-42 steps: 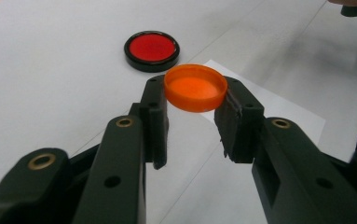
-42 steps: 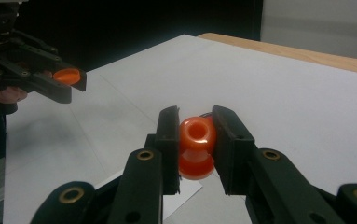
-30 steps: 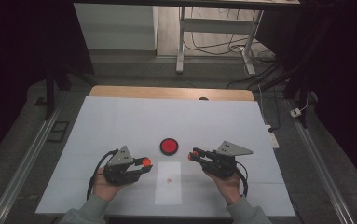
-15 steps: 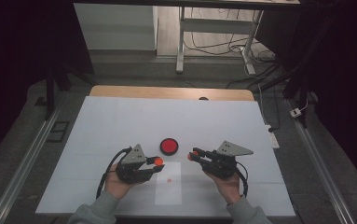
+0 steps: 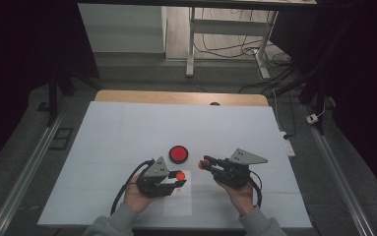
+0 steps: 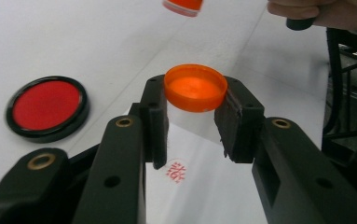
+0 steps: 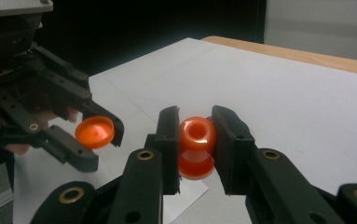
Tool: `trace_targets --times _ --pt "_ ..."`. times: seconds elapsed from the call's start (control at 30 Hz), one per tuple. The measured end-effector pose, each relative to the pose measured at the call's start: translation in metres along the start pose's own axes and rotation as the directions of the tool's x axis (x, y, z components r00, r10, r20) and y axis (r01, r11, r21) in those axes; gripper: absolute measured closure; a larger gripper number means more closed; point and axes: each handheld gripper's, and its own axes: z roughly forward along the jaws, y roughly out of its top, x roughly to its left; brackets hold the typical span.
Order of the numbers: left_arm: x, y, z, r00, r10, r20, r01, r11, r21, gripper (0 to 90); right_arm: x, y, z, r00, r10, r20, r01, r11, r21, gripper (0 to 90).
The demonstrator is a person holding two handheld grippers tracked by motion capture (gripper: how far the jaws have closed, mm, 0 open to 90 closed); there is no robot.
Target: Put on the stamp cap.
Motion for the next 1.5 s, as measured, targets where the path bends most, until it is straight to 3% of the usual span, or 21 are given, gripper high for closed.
trace_targets --times 0.47,1.5 --pt "-0.005 -0.004 0.020 0.9997 0.000 0.025 -0.001 0.9991 0.041 64.9 0.002 0.001 0.000 0.9999 -0.006 -0.009 0.006 1.000 -0.002 71.9" --pt "-0.004 -0.006 0.022 0.9999 -0.005 0.015 0.004 0.9990 0.044 64.9 0.026 -0.001 0.015 0.9936 -0.039 -0.106 0.042 0.999 0.029 71.8"
